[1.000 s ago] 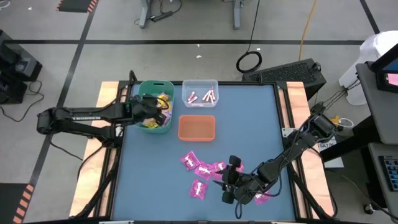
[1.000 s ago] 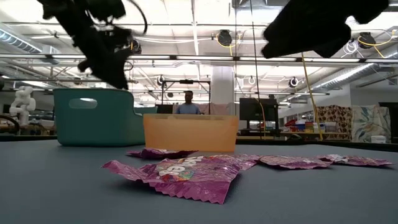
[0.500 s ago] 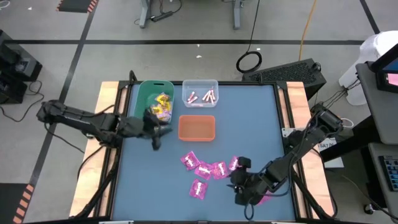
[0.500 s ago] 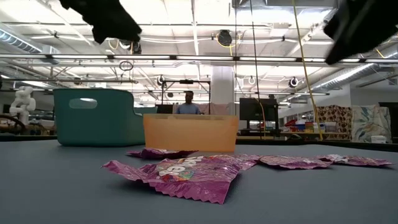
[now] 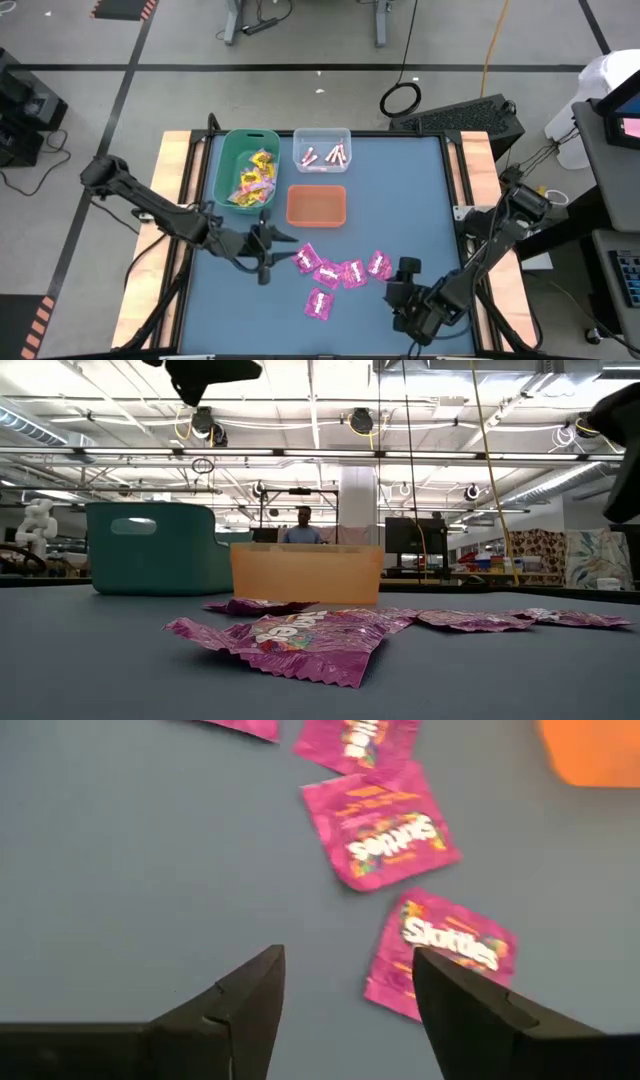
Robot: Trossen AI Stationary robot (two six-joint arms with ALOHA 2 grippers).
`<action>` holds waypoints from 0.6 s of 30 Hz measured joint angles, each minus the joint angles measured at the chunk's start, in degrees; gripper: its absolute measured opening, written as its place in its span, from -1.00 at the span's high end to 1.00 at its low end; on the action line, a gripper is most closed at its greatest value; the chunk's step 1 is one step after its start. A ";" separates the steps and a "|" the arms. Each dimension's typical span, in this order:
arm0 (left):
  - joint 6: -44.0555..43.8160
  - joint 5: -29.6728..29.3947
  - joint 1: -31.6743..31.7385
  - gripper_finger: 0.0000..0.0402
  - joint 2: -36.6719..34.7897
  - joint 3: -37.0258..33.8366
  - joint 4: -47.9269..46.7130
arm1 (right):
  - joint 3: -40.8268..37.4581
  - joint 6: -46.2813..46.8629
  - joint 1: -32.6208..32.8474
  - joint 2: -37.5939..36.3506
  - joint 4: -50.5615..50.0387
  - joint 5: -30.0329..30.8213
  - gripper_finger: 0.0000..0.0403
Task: Sort candy
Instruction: Put the violet candy into the orange bin
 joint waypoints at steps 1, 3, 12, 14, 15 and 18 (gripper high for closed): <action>0.71 0.00 -0.04 0.26 0.97 0.00 0.93 | 0.00 1.22 0.57 0.64 -0.76 1.84 -0.05; 1.10 -0.02 0.00 0.26 2.94 0.00 3.07 | -0.55 3.97 1.39 2.05 -0.58 5.63 -0.05; 1.28 -1.20 0.11 0.26 6.72 0.00 3.96 | -5.45 14.24 2.14 8.41 3.48 10.84 -0.05; 1.04 -1.22 0.11 0.26 6.70 0.00 4.04 | -6.70 16.75 2.14 8.59 4.73 11.67 -0.05; 1.04 -1.22 0.11 0.26 6.70 0.00 4.04 | -7.42 17.91 2.14 8.58 5.79 12.03 -0.05; 1.04 -1.22 0.06 0.26 6.70 0.00 4.09 | -9.73 21.44 2.12 8.55 8.24 11.91 -0.05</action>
